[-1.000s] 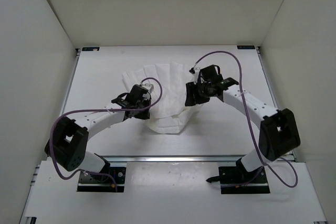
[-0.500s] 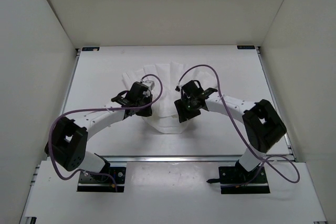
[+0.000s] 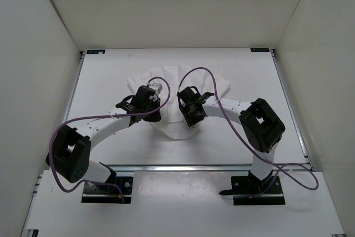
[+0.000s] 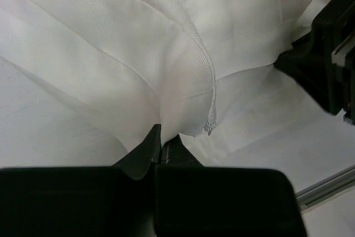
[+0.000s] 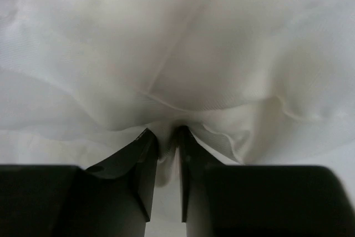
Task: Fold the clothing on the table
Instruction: Flatten the skirt out
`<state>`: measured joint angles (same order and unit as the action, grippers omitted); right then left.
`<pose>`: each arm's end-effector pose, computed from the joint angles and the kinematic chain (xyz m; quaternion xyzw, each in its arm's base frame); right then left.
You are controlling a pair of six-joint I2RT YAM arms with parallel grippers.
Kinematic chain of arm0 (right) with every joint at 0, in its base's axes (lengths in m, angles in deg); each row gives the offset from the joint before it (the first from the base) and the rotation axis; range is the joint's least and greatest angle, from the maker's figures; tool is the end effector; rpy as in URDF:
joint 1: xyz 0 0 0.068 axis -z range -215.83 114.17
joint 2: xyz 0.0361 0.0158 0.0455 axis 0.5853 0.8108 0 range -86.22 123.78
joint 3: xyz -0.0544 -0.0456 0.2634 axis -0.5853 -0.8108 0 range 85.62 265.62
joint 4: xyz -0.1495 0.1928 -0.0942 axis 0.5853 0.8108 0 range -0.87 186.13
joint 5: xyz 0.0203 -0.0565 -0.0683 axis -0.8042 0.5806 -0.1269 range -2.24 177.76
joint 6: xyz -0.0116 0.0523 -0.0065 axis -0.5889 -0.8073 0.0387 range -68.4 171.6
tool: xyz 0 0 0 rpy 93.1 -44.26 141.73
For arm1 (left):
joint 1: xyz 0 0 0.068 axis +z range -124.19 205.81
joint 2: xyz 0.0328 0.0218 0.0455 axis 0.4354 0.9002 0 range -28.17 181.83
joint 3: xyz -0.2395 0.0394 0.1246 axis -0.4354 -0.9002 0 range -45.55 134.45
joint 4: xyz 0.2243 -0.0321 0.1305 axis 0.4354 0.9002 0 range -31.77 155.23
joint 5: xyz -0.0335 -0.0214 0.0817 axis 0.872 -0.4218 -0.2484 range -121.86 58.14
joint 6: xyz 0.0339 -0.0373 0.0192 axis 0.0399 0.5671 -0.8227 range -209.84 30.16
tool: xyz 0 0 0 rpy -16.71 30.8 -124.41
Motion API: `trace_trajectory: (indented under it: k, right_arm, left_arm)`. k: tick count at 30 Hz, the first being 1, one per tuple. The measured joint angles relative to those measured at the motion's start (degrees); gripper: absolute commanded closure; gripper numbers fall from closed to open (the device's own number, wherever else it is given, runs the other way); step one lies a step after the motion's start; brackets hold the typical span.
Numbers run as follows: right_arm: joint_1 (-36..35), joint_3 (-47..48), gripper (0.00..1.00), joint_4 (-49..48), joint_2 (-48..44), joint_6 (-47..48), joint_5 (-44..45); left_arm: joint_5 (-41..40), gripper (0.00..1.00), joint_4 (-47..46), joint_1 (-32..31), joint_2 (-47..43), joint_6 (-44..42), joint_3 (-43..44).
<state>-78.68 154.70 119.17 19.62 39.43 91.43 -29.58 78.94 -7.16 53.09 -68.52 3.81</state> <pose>0.2709 0.2483 0.1681 -0.2528 0.9459 0.0650 0.1927 0.2392 -0.1569 0.2089 0.1025 0.9415 -0.1630 0.2766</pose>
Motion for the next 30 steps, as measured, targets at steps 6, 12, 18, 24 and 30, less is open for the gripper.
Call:
trace_trajectory:
  k: [6,12,18,24,30]
  right_arm:
    - [3.4,-1.0,1.0,-0.3,-1.0,-1.0,3.2]
    - [10.1,-4.7,1.0,-3.1,-11.2,-2.3,1.9]
    - [20.7,-16.4,1.0,-13.4,-31.0,-6.1,-6.9]
    - [19.8,-24.2,0.84,-13.9,-32.4,-6.6,-8.8]
    - [20.2,-31.8,0.5,-13.4,-34.5,-8.5,-10.2]
  left_arm:
    - [0.2,1.0,-0.2,0.8,-0.4,0.1,-0.2]
    - [0.3,1.0,-0.2,1.4,-0.5,0.2,-0.2]
    - [1.6,1.0,-1.9,1.5,-0.5,0.8,-0.2]
    - [1.7,1.0,-1.2,0.7,-0.7,0.6,-0.2]
    - [1.9,1.0,-0.3,0.2,-0.7,0.3,-0.3]
